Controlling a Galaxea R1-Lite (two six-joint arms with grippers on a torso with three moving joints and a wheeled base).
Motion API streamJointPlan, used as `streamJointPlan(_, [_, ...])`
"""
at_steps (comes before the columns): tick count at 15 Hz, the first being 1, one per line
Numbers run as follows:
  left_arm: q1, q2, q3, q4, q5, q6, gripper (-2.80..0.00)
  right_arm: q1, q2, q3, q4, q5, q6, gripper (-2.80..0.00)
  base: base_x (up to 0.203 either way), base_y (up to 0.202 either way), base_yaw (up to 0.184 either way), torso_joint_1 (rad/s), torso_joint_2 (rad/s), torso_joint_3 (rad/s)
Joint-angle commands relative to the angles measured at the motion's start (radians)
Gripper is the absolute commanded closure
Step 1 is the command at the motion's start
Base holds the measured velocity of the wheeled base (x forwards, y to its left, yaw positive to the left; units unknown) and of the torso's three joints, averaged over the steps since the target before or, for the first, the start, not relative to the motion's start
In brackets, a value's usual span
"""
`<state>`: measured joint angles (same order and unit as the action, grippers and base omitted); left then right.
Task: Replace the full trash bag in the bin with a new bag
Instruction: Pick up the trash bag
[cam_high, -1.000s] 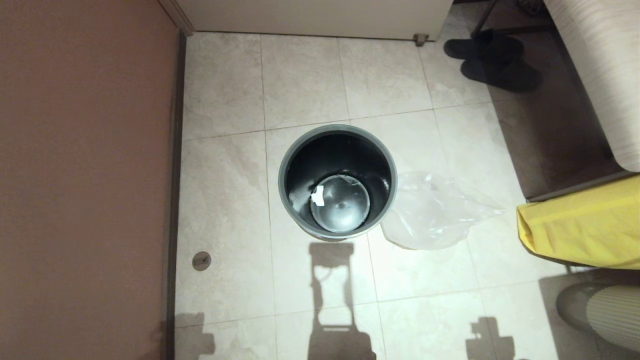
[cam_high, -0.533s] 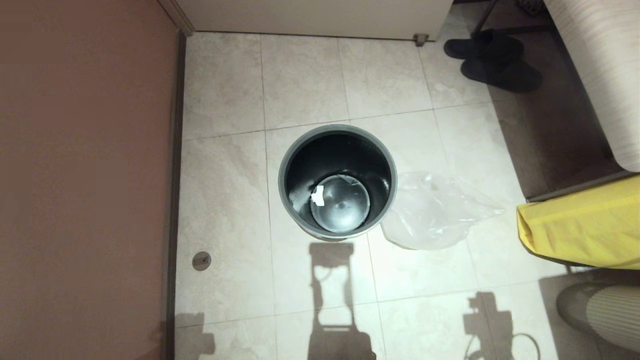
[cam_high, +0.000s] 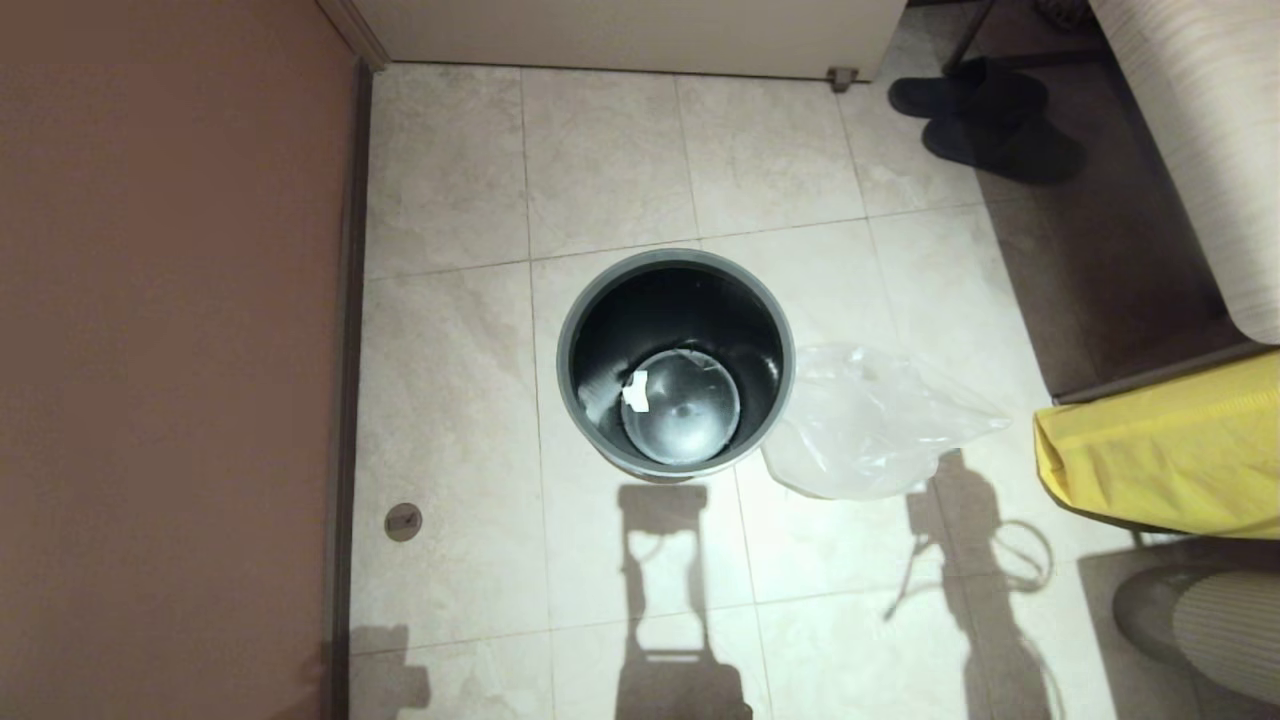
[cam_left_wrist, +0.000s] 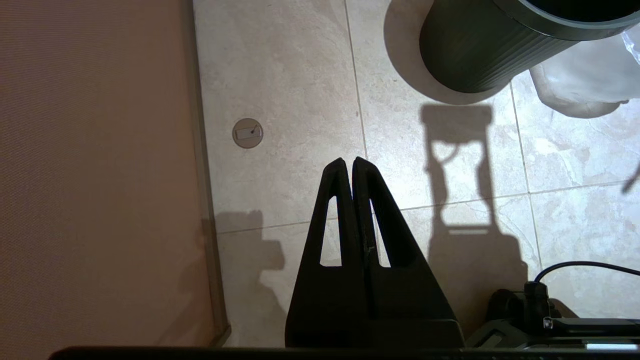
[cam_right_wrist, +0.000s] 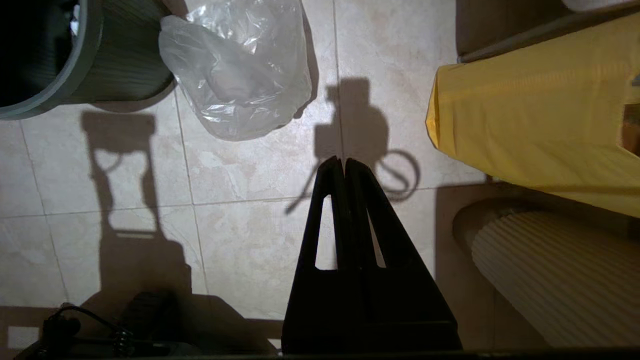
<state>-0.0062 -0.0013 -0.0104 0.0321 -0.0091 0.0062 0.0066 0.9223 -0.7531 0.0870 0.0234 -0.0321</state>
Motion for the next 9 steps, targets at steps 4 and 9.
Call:
streamJointPlan(4, [0.0,0.001,0.0,0.0,0.0,0.0,0.0,0.016,0.586,-0.313,0.017,-0.002,0.077,0.0,0.0,0.0,0.0,0.0,0.0,0.0])
streamJointPlan(9, [0.0,0.001,0.0,0.0,0.0,0.0,0.0,0.082,0.916,-0.757,0.298,-0.001,0.267,0.0,0.0,0.0,0.0,0.0,0.0,0.0])
